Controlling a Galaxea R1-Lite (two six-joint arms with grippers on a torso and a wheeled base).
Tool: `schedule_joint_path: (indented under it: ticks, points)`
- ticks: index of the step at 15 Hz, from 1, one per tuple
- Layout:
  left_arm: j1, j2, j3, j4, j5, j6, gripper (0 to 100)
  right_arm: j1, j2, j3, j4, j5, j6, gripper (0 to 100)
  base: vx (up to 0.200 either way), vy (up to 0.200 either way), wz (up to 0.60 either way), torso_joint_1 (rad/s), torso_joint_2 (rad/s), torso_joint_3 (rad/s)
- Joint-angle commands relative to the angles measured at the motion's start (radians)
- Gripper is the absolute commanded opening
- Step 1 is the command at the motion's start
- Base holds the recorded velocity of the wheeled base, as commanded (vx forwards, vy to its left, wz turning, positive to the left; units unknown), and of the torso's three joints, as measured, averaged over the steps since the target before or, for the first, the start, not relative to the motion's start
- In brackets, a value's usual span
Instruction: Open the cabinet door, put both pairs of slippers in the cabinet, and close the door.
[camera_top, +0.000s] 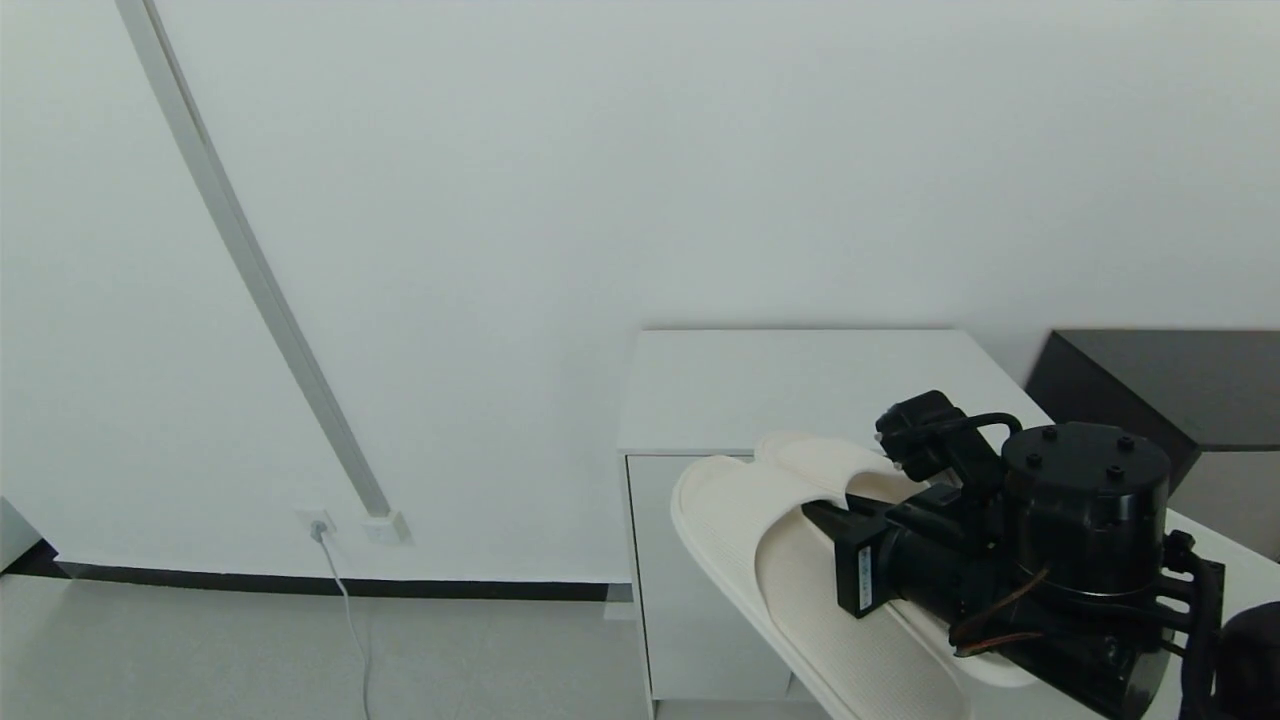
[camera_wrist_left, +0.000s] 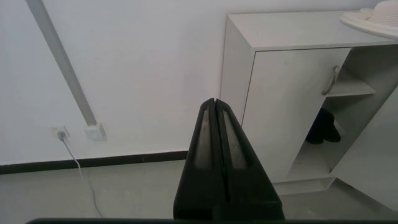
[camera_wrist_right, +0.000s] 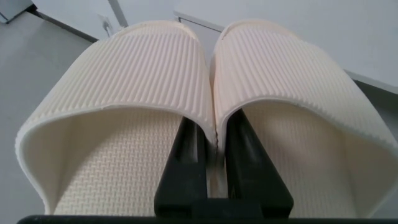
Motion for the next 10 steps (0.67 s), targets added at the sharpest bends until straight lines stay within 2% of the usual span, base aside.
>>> schedule_joint_path:
  ticks: [1,10]
  points:
    - [0.001,0.001,0.0,0.0,0.0,0.0,0,0.0,0.004,0.0,0.0,0.001,0.0,0,0.0,0.0,0.0,0.0,0.0,0.0]
    - [0.001,0.001,0.0,0.0,0.0,0.0,0,0.0,0.004,0.0,-0.002,-0.001,0.0,0,0.0,0.0,0.0,0.0,0.0,0.0]
